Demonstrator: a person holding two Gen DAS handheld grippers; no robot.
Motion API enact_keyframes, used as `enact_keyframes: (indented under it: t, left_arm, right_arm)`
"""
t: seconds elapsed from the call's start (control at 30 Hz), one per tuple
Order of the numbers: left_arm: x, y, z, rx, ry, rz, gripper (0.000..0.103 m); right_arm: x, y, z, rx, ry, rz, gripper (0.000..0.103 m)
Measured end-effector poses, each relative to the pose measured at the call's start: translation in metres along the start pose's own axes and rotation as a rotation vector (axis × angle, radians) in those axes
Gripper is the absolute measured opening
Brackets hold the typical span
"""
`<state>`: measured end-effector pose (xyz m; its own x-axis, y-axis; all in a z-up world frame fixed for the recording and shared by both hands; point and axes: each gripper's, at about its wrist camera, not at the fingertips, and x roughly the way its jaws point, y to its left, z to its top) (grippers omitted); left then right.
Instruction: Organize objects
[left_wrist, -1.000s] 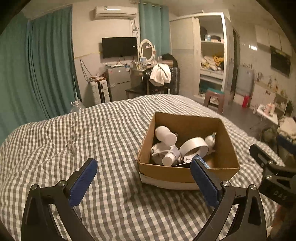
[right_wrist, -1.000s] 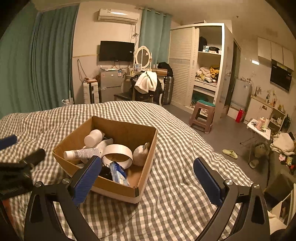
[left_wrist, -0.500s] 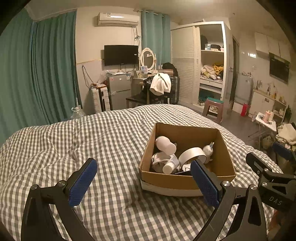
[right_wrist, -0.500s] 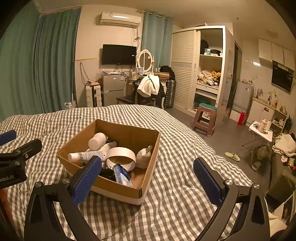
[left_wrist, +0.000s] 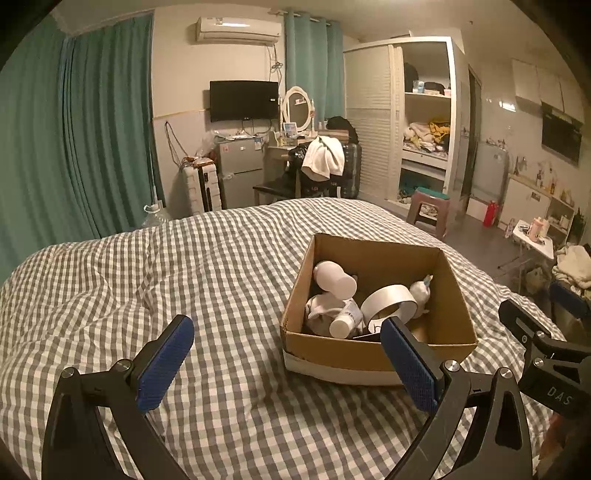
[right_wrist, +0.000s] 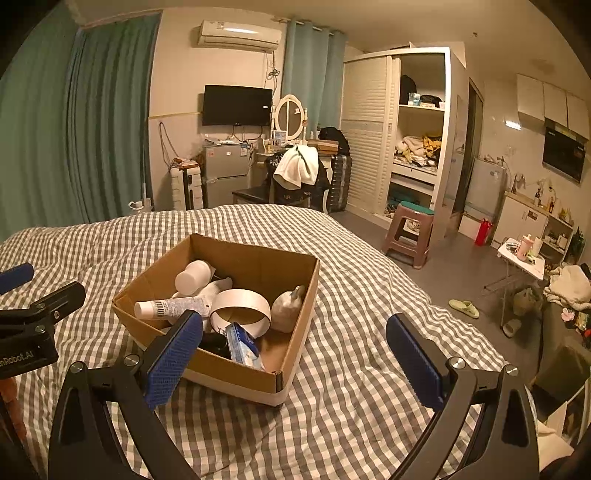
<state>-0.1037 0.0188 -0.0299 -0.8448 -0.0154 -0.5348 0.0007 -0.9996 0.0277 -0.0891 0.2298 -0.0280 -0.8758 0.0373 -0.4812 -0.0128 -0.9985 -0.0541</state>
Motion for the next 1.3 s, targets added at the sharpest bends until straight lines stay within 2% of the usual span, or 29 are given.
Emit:
enact_keyframes:
  t: [0.3,0.63,0.8,1.3]
  left_arm:
    - [0.0047,-0.0037,-0.0017,0.008,0.028,-0.002,0.103]
    - [0.0041,-0.0089,-0.0030,0.032,0.017,-0.008,0.103]
    - [0.0019,-0.0083,-0.0041,0.022,-0.009,0.018,0.103]
    - [0.0030,-0.0088,-0.0079,0.031,-0.005,0.018,0.103]
  right_arm:
    - [0.0027,0.0014,-0.0004,0.002,0.005,0.002,0.100]
    - [0.0087,0.0035,-0.0033,0.006,0.020,0.010,0.100]
    - [0.0092,0.0071,-0.0043,-0.009,0.020,0.003,0.100]
    - [0.0095,0.0071,-0.0045,-0.011,0.022,0.006,0.100]
